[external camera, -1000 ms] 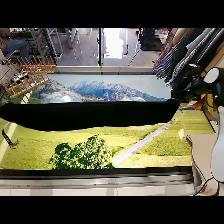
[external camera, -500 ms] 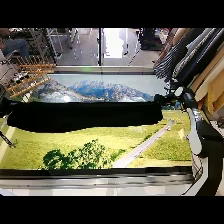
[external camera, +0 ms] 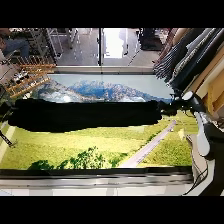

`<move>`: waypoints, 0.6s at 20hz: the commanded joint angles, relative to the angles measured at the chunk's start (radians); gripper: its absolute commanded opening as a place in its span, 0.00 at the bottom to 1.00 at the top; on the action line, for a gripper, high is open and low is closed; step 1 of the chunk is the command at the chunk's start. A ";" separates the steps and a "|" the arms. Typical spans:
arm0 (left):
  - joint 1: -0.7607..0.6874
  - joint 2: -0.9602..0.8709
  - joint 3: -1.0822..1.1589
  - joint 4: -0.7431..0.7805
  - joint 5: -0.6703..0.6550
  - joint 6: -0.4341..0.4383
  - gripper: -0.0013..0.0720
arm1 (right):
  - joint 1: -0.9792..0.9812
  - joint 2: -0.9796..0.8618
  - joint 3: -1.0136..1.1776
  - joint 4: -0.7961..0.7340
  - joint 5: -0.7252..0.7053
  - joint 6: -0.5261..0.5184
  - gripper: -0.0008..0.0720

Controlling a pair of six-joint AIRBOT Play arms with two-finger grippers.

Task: Fold the clothes and pants, and hang the long-sleeved shirts on hangers.

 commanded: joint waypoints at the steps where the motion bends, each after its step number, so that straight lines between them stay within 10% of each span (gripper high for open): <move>1: 0.018 0.017 -0.001 0.241 -0.278 -0.060 0.84 | -0.029 0.130 -0.263 0.158 0.077 -0.076 0.68; 12: -0.045 -0.040 -0.001 0.240 -0.169 -0.178 0.84 | 0.040 0.208 -0.543 0.335 -0.349 -0.067 0.71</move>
